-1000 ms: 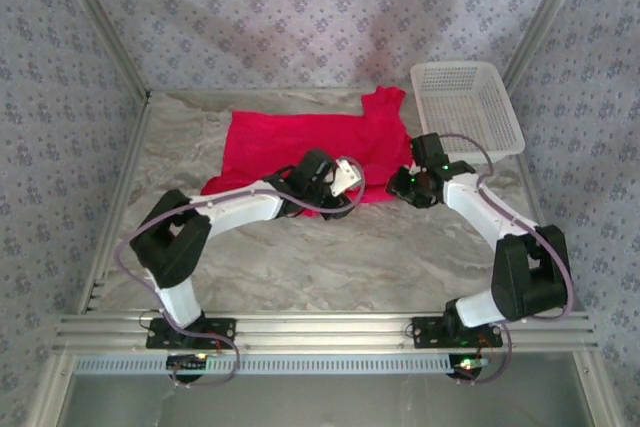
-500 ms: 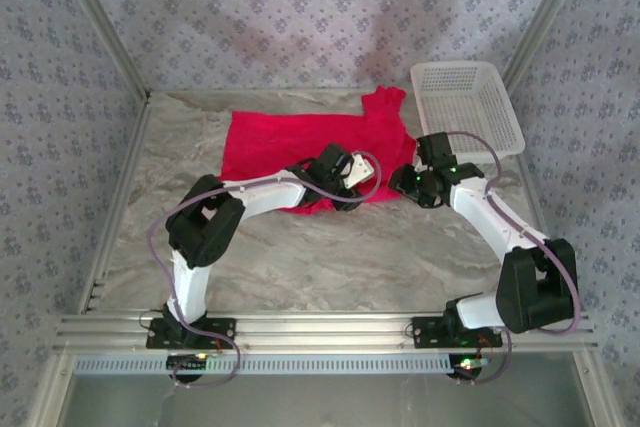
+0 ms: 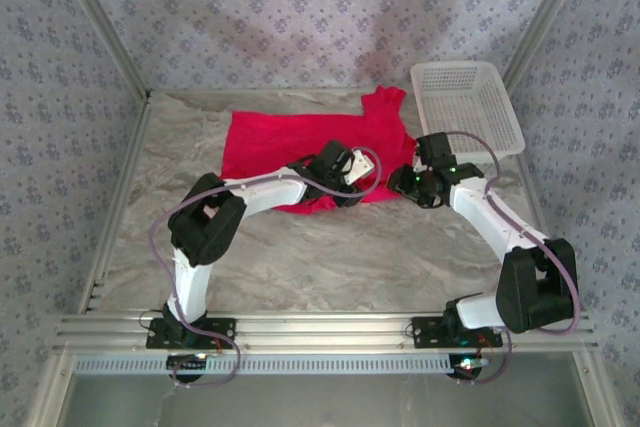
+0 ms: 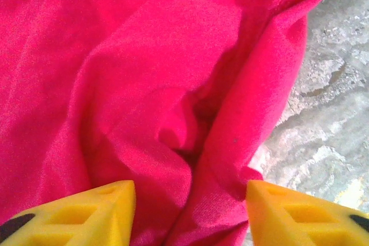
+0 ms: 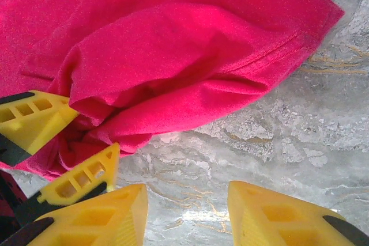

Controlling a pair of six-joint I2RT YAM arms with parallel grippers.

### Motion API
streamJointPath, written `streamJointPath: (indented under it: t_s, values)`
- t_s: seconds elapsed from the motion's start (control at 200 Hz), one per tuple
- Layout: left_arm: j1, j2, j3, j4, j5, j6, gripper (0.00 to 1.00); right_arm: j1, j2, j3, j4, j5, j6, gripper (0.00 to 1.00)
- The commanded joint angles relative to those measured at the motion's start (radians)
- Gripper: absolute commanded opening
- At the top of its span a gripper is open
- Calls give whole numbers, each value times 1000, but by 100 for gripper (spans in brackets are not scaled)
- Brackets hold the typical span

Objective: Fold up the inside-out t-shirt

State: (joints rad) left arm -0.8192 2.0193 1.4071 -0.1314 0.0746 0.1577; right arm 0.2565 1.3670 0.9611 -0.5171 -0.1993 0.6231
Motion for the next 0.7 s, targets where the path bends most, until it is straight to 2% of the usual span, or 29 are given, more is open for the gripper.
streamJointPath:
  t_s: [0.0, 0.095, 0.18, 0.275, 0.515, 0.6, 0.645, 0.675, 0.695]
  values:
    - [14, 40, 69, -16, 3, -36, 42, 15, 16, 30, -20, -11, -22, 42]
    - [27, 57, 90, -29, 28, -54, 22, 29, 26, 27, -13, -10, -17, 42]
    - [33, 62, 100, -48, 45, -61, 8, 45, 40, 21, 1, -8, -10, 42]
    - [35, 52, 112, -75, 61, -64, 0, 68, 78, 16, 36, -9, -2, 42]
    - [48, 1, 145, -124, 81, -84, 0, 116, 274, 19, 328, -47, 170, 53]
    - [50, -15, 170, -155, 96, -103, 0, 148, 338, 57, 376, -22, 212, 55]
    - [57, -25, 183, -172, 112, -122, 0, 167, 384, 88, 378, -9, 225, 53]
    - [62, -33, 191, -180, 126, -137, 0, 173, 406, 103, 365, -2, 231, 49]
    - [67, -39, 196, -185, 135, -151, 0, 180, 430, 114, 353, -2, 233, 39]
